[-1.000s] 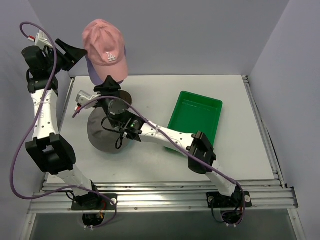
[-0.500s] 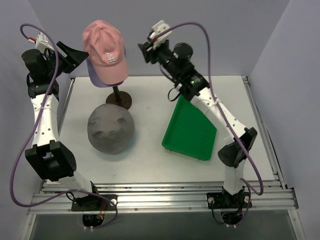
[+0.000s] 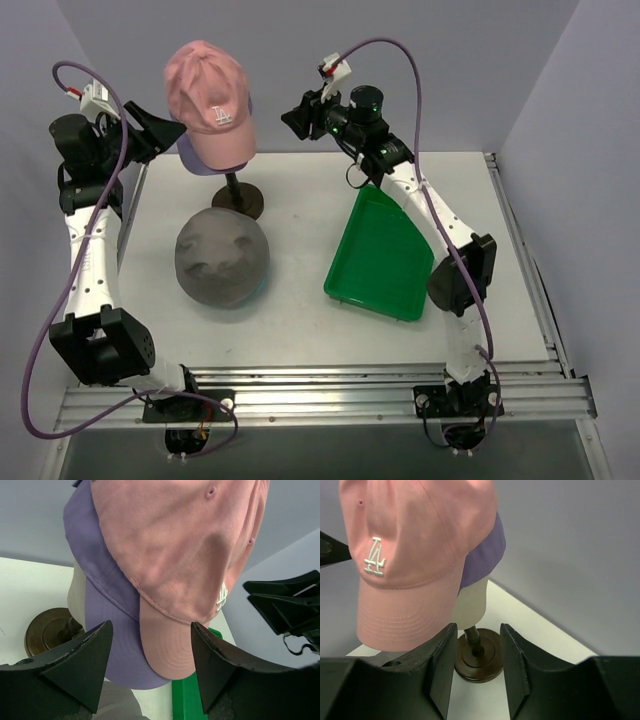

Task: Stack the hats

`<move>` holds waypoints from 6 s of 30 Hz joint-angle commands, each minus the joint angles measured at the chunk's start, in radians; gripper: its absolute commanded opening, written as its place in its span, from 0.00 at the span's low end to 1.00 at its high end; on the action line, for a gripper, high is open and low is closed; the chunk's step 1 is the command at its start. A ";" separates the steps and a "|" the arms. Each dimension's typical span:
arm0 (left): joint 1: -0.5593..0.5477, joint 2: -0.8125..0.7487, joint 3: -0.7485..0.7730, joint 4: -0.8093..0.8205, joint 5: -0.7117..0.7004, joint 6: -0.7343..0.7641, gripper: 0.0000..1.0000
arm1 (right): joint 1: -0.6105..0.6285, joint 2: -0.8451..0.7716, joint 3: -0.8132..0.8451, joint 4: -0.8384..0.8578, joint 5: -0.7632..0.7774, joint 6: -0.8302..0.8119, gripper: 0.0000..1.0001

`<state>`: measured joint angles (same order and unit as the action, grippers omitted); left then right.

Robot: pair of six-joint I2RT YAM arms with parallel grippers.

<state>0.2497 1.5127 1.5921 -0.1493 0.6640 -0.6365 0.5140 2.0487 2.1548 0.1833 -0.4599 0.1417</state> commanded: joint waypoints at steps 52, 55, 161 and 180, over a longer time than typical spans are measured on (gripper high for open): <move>-0.026 0.093 0.054 -0.088 -0.208 0.092 0.04 | 0.116 0.284 0.275 0.032 0.076 -0.028 0.34; -0.035 0.098 0.054 -0.076 -0.201 0.093 0.04 | 0.129 0.271 0.257 0.033 0.093 -0.039 0.34; -0.081 0.153 0.057 -0.030 -0.170 0.077 0.04 | 0.205 0.242 0.244 0.051 0.310 -0.165 0.30; -0.119 0.168 0.069 -0.027 -0.188 0.075 0.04 | 0.268 0.200 0.249 0.042 0.317 -0.208 0.30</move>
<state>0.1764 1.6691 1.6127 -0.2344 0.4412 -0.5602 0.7280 2.2887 2.3714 0.1802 -0.1028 -0.0586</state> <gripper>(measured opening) 0.043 0.300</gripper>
